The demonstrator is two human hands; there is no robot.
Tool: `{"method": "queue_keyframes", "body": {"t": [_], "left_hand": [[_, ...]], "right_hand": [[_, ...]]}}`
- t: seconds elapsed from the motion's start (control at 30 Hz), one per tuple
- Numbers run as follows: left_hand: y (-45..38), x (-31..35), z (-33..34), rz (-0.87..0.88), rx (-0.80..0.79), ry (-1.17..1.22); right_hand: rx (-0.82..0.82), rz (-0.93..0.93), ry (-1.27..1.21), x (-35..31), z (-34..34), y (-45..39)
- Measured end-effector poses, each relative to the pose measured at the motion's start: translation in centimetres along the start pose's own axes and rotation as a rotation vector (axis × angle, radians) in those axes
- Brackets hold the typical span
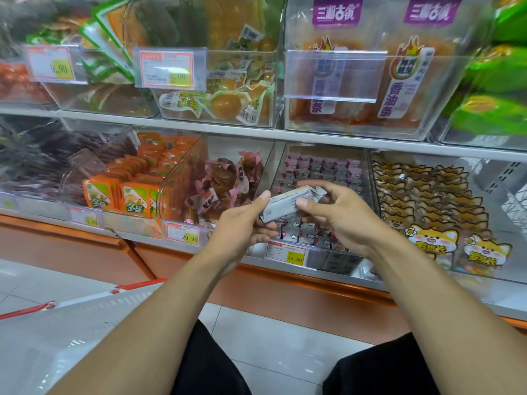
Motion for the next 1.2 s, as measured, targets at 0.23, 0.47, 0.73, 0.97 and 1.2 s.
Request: {"method": "queue_keyframes", "body": {"t": [0.23,0.47,0.73,0.97,1.2], "left_hand": [[0.2,-0.1,0.4,0.124,-0.020,-0.116],[0.1,-0.2,-0.6,0.205,0.285,-0.338],[-0.4,-0.8,-1.0,0.276,0.309,-0.512],[-0.2,-1.6,-0.8,0.344,0.266,-0.828],[-1.0,-0.6,0.7,0.431,0.350,-1.363]], "right_hand": [[0.143,-0.001,0.107,0.6,-0.3,-0.3],[0.221,-0.286,0.530,0.1,0.6,0.3],[0.236,-0.452,0.755,1.4,2.8,0.5],[0.338,-0.465,0.746,0.3,1.3,0.2],[0.334,-0.488,0.653,-0.8,0.5,0.3]]}}
Point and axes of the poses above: each hand's wrist, its own y-axis away from the middle knuckle, its own z-axis out of the palm, x = y × z, the point moved 2 cm from there along -y, towards the middle knuckle, and after that the axes turned 13 degrees about -y, right-handed, at the moved point
